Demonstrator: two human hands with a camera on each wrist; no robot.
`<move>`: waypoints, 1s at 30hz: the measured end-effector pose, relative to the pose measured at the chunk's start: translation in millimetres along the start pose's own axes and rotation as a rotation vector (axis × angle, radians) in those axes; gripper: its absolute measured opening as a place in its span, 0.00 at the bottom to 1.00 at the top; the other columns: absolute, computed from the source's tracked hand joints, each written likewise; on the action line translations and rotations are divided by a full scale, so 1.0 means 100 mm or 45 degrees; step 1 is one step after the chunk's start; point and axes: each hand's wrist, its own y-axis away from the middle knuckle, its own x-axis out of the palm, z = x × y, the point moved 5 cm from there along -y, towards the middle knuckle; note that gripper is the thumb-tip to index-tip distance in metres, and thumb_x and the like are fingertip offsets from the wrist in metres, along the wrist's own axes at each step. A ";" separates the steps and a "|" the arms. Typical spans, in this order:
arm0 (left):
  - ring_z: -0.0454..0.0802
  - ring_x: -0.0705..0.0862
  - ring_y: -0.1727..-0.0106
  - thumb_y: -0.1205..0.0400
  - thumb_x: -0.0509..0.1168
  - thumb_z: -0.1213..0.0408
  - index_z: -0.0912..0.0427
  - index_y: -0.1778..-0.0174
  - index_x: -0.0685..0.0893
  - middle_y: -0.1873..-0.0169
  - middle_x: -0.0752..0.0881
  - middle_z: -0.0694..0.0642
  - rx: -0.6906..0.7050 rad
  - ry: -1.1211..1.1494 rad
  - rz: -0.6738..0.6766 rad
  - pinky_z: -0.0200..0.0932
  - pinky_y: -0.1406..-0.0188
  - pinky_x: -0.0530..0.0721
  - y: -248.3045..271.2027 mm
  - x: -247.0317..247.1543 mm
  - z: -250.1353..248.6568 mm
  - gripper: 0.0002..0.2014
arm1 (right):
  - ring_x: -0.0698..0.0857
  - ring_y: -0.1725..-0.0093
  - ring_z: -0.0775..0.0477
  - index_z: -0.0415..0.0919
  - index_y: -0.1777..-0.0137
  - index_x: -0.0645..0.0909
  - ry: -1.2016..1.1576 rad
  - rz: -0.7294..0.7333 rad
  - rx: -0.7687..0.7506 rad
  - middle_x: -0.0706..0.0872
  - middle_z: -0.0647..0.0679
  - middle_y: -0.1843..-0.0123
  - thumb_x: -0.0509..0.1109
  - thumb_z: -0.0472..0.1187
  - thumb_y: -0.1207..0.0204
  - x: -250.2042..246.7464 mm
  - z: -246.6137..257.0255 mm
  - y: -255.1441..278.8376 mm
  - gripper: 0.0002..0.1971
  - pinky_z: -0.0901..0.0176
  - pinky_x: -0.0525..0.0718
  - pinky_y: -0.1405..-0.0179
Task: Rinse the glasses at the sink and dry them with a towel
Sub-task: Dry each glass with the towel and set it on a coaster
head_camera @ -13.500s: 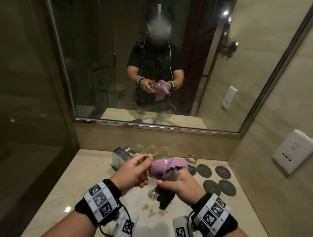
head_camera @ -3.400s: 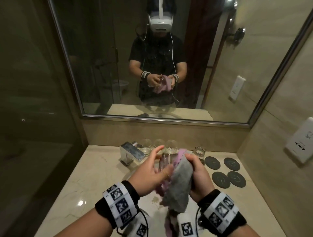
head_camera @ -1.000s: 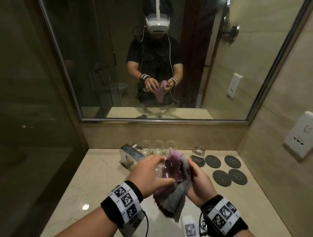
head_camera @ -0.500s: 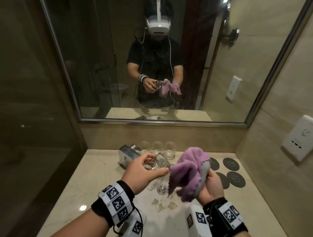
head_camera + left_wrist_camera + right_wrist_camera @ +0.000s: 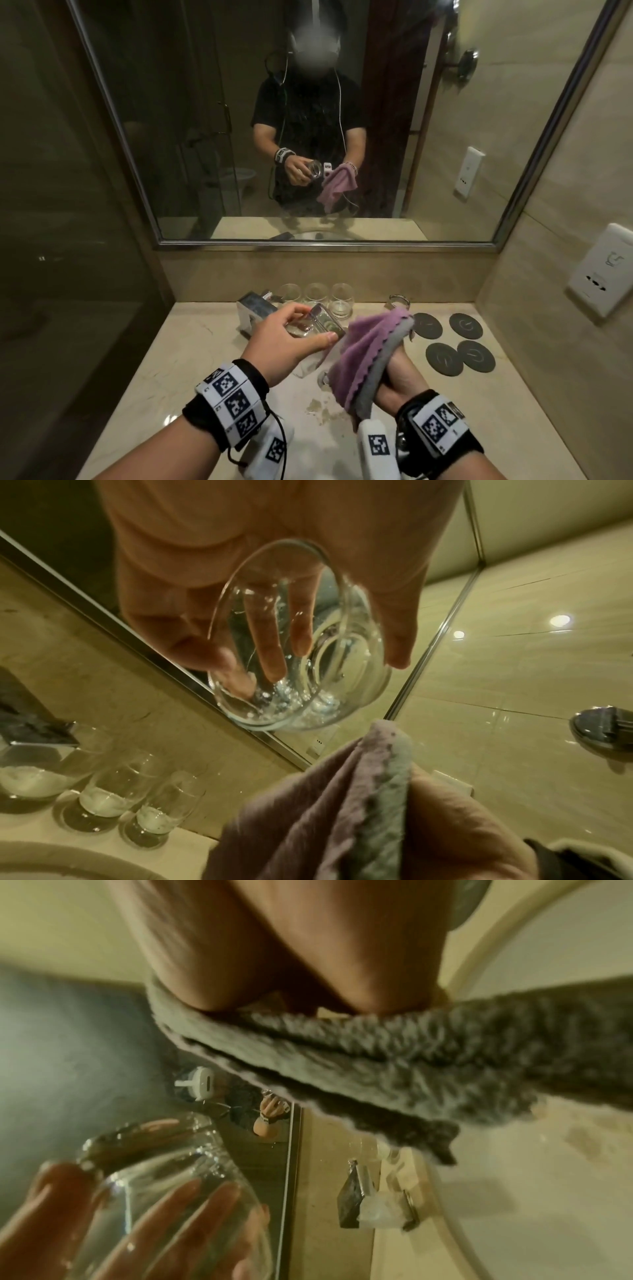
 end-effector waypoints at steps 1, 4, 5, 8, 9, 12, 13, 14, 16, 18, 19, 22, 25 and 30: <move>0.38 0.83 0.42 0.39 0.81 0.42 0.44 0.46 0.85 0.47 0.87 0.43 -0.003 -0.001 0.010 0.40 0.42 0.82 0.00 0.00 0.00 0.28 | 0.82 0.49 0.38 0.38 0.53 0.84 0.092 -0.051 0.005 0.82 0.34 0.45 0.83 0.49 0.39 -0.01 -0.02 -0.01 0.20 0.38 0.79 0.35; 0.36 0.83 0.43 0.40 0.81 0.41 0.45 0.46 0.85 0.48 0.87 0.42 -0.002 -0.012 0.028 0.32 0.48 0.80 0.01 0.02 0.00 0.28 | 0.88 0.55 0.32 0.35 0.53 0.83 0.426 -0.266 -0.006 0.83 0.28 0.46 0.68 0.57 0.22 -0.15 -0.07 -0.08 0.22 0.43 0.87 0.53; 0.33 0.83 0.44 0.39 0.82 0.43 0.45 0.45 0.84 0.48 0.86 0.41 -0.015 -0.023 0.033 0.28 0.51 0.78 0.02 0.02 0.00 0.28 | 0.88 0.50 0.27 0.32 0.46 0.82 0.461 -0.272 -0.017 0.83 0.25 0.42 0.67 0.61 0.23 -0.16 -0.07 -0.10 0.28 0.36 0.87 0.49; 0.28 0.80 0.47 0.38 0.82 0.44 0.45 0.40 0.82 0.50 0.83 0.36 -0.021 -0.112 0.056 0.23 0.56 0.75 0.06 0.03 -0.03 0.30 | 0.88 0.52 0.36 0.40 0.49 0.83 0.442 -0.109 -0.137 0.87 0.36 0.48 0.70 0.60 0.24 -0.03 0.02 -0.08 0.21 0.40 0.85 0.48; 0.28 0.80 0.48 0.38 0.81 0.43 0.45 0.40 0.82 0.51 0.83 0.35 -0.005 -0.156 0.070 0.25 0.55 0.76 0.08 0.04 -0.05 0.31 | 0.86 0.54 0.41 0.42 0.51 0.83 0.436 -0.013 -0.167 0.87 0.40 0.51 0.72 0.57 0.25 0.03 0.05 -0.05 0.17 0.45 0.83 0.51; 0.30 0.82 0.50 0.38 0.81 0.43 0.45 0.39 0.82 0.52 0.84 0.36 0.060 -0.267 0.085 0.32 0.50 0.81 0.09 0.04 -0.10 0.32 | 0.87 0.47 0.34 0.36 0.44 0.85 0.542 0.168 -0.236 0.88 0.31 0.45 0.76 0.55 0.29 0.11 0.10 0.02 0.23 0.43 0.83 0.47; 0.31 0.82 0.49 0.38 0.81 0.43 0.46 0.39 0.83 0.51 0.84 0.37 0.096 -0.320 0.090 0.34 0.48 0.81 0.09 0.03 -0.12 0.32 | 0.87 0.45 0.35 0.33 0.41 0.84 0.585 0.165 -0.242 0.87 0.30 0.43 0.80 0.57 0.37 0.10 0.11 0.03 0.31 0.45 0.84 0.46; 0.32 0.81 0.48 0.38 0.81 0.42 0.46 0.38 0.83 0.49 0.84 0.37 0.137 -0.383 0.096 0.35 0.46 0.81 0.09 0.02 -0.13 0.33 | 0.87 0.44 0.37 0.32 0.39 0.83 0.641 0.162 -0.238 0.87 0.32 0.41 0.83 0.59 0.43 0.08 0.10 0.03 0.38 0.48 0.83 0.46; 0.34 0.81 0.46 0.37 0.79 0.40 0.45 0.38 0.82 0.47 0.83 0.38 0.212 -0.495 0.114 0.36 0.42 0.81 0.10 0.02 -0.14 0.33 | 0.87 0.41 0.39 0.34 0.36 0.81 0.740 0.143 -0.237 0.88 0.36 0.40 0.82 0.57 0.42 0.07 0.05 0.03 0.38 0.51 0.83 0.46; 0.37 0.81 0.45 0.37 0.76 0.38 0.45 0.38 0.82 0.47 0.83 0.39 0.287 -0.572 0.111 0.40 0.41 0.81 0.10 0.05 -0.14 0.32 | 0.87 0.41 0.34 0.35 0.35 0.78 0.770 0.114 -0.261 0.89 0.35 0.42 0.79 0.48 0.38 0.08 0.00 0.05 0.32 0.46 0.85 0.45; 0.38 0.81 0.44 0.38 0.73 0.37 0.44 0.37 0.82 0.46 0.83 0.40 0.318 -0.602 0.112 0.42 0.40 0.81 0.10 0.07 -0.15 0.33 | 0.87 0.43 0.30 0.35 0.35 0.77 0.734 0.087 -0.270 0.88 0.31 0.44 0.80 0.44 0.37 0.09 -0.03 0.07 0.31 0.40 0.87 0.47; 0.42 0.79 0.41 0.37 0.69 0.36 0.43 0.35 0.80 0.44 0.82 0.40 0.377 -0.685 0.111 0.43 0.37 0.78 0.09 0.10 -0.16 0.33 | 0.87 0.50 0.24 0.32 0.39 0.76 0.645 0.010 -0.275 0.87 0.26 0.47 0.80 0.40 0.33 0.14 -0.07 0.11 0.25 0.29 0.87 0.52; 0.43 0.76 0.39 0.33 0.71 0.38 0.42 0.33 0.78 0.41 0.80 0.39 0.424 -0.769 0.115 0.41 0.35 0.74 0.09 0.08 -0.19 0.32 | 0.91 0.51 0.39 0.38 0.40 0.82 0.799 -0.024 -0.296 0.92 0.39 0.51 0.72 0.49 0.29 0.15 -0.08 0.13 0.21 0.45 0.88 0.53; 0.43 0.73 0.40 0.31 0.69 0.36 0.40 0.30 0.75 0.39 0.77 0.38 0.439 -0.878 0.168 0.41 0.35 0.73 0.14 0.11 -0.21 0.33 | 0.88 0.43 0.35 0.45 0.41 0.85 0.807 -0.026 -0.140 0.90 0.37 0.46 0.66 0.54 0.20 0.21 -0.16 0.14 0.16 0.29 0.80 0.36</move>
